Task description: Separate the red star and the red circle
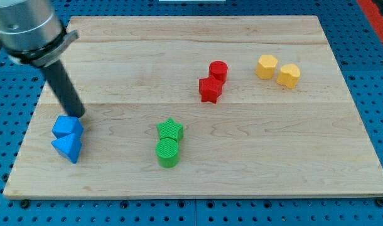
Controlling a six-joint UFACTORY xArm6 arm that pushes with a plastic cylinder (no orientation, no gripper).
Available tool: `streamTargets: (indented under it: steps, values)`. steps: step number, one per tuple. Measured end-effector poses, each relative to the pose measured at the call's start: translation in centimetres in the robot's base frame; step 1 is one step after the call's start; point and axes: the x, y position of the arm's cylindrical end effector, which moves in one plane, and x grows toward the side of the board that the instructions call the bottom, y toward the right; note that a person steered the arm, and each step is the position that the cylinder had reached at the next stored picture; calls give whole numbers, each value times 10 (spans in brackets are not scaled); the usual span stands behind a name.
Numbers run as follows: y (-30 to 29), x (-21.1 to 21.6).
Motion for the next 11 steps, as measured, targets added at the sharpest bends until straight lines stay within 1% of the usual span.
streamTargets:
  steps: [1, 3, 4, 5, 6, 7, 8, 9, 10, 11]
  values:
    - [95, -13]
    - [248, -2]
    - [248, -52]
    - [240, -28]
    - [198, 1]
    - [184, -26]
    - [237, -29]
    - [238, -56]
    - [218, -91]
    - [228, -115]
